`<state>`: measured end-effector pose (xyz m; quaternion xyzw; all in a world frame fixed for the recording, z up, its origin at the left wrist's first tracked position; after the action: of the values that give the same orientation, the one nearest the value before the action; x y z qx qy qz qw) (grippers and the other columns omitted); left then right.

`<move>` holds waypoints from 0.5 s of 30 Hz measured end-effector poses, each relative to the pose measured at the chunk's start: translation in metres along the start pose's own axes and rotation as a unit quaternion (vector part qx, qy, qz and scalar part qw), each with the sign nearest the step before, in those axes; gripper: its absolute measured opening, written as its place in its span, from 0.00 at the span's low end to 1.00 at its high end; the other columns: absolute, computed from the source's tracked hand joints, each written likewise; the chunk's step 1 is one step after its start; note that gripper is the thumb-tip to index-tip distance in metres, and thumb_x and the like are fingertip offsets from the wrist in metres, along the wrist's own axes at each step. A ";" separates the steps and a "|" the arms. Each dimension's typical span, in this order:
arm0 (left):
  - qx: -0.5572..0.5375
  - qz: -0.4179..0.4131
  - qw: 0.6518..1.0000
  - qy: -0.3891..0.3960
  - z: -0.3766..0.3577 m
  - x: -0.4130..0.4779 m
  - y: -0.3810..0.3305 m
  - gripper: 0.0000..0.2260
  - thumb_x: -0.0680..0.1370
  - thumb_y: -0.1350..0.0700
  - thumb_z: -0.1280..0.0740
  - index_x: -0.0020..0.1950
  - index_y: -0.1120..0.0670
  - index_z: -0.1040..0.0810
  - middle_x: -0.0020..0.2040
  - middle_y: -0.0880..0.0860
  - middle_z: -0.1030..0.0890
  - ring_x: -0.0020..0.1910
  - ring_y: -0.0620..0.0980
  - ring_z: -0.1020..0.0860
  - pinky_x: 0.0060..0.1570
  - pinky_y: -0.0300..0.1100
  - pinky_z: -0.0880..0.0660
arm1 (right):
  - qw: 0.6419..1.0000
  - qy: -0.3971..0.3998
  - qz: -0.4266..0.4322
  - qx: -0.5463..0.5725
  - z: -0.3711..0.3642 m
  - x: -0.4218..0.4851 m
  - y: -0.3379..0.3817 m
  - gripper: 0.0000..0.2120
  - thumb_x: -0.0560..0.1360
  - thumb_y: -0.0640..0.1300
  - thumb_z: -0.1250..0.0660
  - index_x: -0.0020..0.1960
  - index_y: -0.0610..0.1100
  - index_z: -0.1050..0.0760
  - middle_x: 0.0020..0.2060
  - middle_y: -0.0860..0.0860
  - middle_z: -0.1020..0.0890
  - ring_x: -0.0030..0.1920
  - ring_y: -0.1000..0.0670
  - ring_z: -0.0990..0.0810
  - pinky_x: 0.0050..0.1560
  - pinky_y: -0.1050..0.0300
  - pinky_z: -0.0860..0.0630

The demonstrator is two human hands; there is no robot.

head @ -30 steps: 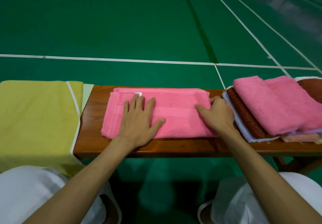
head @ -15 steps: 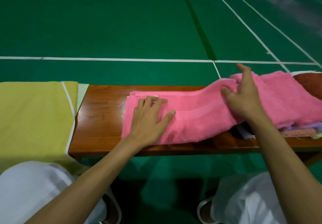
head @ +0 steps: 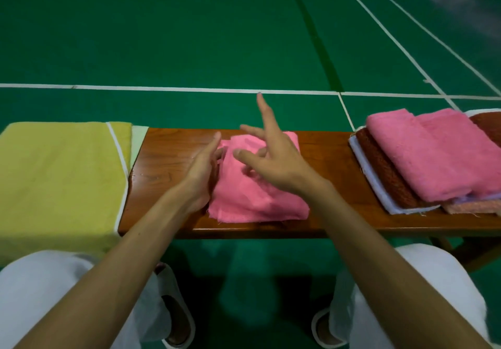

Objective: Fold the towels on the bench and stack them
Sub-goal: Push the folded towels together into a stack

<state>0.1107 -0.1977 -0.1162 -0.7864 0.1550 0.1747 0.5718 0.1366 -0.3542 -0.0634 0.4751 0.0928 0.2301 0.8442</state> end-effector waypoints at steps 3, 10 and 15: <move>0.052 -0.024 0.998 -0.036 0.003 0.004 0.003 0.13 0.84 0.52 0.36 0.65 0.56 0.20 0.58 0.57 0.15 0.59 0.60 0.17 0.61 0.55 0.22 | 0.992 -0.116 -0.021 -0.036 0.005 -0.002 -0.004 0.38 0.80 0.44 0.33 0.82 0.57 0.50 0.68 0.51 0.21 0.34 0.42 0.17 0.41 0.47 0.16; 0.029 -0.085 0.989 -0.116 -0.006 -0.006 -0.004 0.25 0.77 0.72 0.40 0.67 0.51 0.20 0.61 0.54 0.15 0.60 0.56 0.18 0.62 0.53 0.24 | 0.938 -0.158 -0.290 -0.105 0.040 -0.013 -0.060 0.18 0.74 0.56 0.26 0.50 0.44 0.26 0.47 0.48 0.16 0.50 0.42 0.17 0.54 0.41 0.19; 0.083 -0.113 0.976 -0.169 0.005 -0.019 -0.001 0.24 0.73 0.66 0.38 0.66 0.47 0.20 0.62 0.53 0.17 0.59 0.57 0.20 0.60 0.57 0.23 | 0.948 -0.150 -0.274 -0.054 0.026 -0.010 -0.064 0.10 0.71 0.51 0.20 0.39 0.48 0.19 0.40 0.51 0.15 0.45 0.47 0.17 0.50 0.41 0.17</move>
<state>0.0932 -0.1916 -0.1084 -0.7078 -0.0197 0.2260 0.6690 0.1569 -0.4071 -0.1043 0.4137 0.0788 -0.0794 0.9035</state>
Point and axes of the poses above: each hand's wrist, its own x-axis towards the middle knuckle, its own z-axis out of the back of the hand, y = z × x, the point moved 2 cm from there along x, towards the middle knuckle
